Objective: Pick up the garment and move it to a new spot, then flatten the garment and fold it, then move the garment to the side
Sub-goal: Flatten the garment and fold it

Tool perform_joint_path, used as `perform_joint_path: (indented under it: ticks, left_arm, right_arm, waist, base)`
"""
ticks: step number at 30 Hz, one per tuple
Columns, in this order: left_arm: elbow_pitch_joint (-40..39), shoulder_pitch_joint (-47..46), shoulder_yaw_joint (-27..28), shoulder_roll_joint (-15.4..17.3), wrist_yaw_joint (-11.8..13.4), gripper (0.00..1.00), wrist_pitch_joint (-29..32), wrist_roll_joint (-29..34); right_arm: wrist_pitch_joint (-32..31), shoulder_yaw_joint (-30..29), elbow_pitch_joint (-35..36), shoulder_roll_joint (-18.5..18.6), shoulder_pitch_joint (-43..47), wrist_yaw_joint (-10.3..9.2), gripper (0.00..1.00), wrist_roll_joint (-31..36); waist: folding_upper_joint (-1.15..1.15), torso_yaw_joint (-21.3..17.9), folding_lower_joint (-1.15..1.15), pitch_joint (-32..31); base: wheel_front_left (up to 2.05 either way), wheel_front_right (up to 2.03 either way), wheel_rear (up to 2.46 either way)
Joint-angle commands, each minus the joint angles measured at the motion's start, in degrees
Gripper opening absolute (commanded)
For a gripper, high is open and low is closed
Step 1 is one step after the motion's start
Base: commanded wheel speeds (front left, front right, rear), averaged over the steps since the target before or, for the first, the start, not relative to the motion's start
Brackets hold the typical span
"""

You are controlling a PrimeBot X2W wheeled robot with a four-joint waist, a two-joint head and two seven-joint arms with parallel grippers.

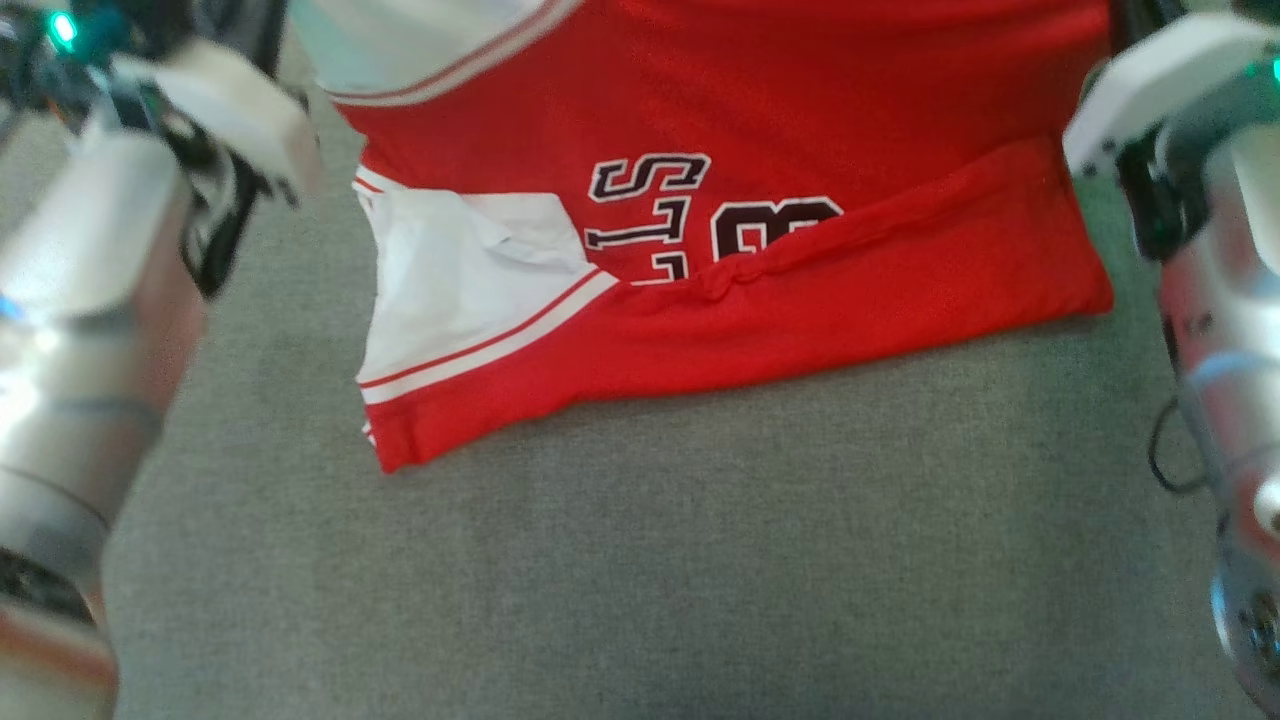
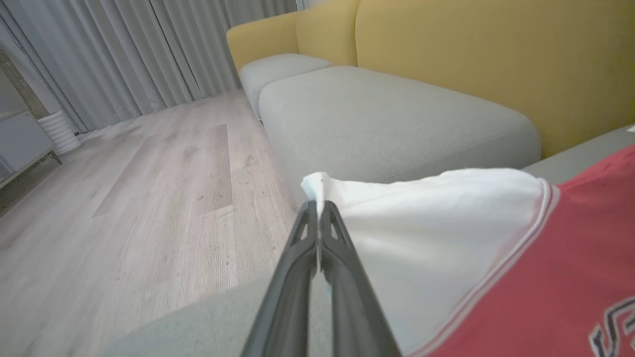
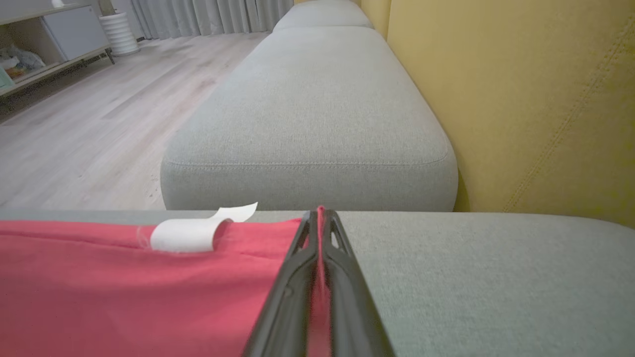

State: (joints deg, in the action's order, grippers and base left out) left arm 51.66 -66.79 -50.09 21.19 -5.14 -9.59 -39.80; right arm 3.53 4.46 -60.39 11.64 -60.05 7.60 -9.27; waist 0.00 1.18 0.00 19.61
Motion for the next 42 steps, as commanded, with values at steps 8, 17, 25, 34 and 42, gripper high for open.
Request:
perform_joint_path:
  ticks: [8,17,25,34,42]
  left_arm:
    - [-3.3,9.1,-2.3,2.7,-1.7,0.00,2.0,-2.2]
    - [-12.2,19.5,-7.5,5.9,-2.2,0.00,12.4,-6.2]
    - [-20.6,25.1,-9.8,9.6,-0.8,0.00,17.4,-7.7]
    - [-24.8,27.0,-11.8,10.7,1.6,0.00,19.2,-6.1]
    - [-24.8,26.2,-8.7,10.2,5.8,1.00,15.0,-6.4]
  right_arm:
    - [-4.3,10.2,3.7,5.2,10.2,-0.11,0.00,-11.5]
    - [-12.7,18.1,9.0,11.0,19.1,-0.11,0.00,-21.1]
    - [-20.8,23.6,13.5,16.3,23.8,-0.11,0.00,-26.5]
    - [-27.1,26.2,17.2,19.2,25.6,-0.11,0.00,-29.4]
    - [-19.2,22.4,18.4,17.7,23.4,-0.11,1.00,-27.5]
  waist:
    - [0.00,3.2,0.00,-7.4]
    - [0.00,4.6,0.00,-11.2]
    - [0.00,4.7,0.00,-12.0]
    - [0.00,4.0,0.00,-11.0]
    - [0.00,3.2,0.00,-10.8]
  base:
    - [0.00,0.00,0.00]
    - [0.00,0.00,0.00]
    - [0.00,0.00,0.00]
    - [0.00,0.00,0.00]
    - [0.00,0.00,0.00]
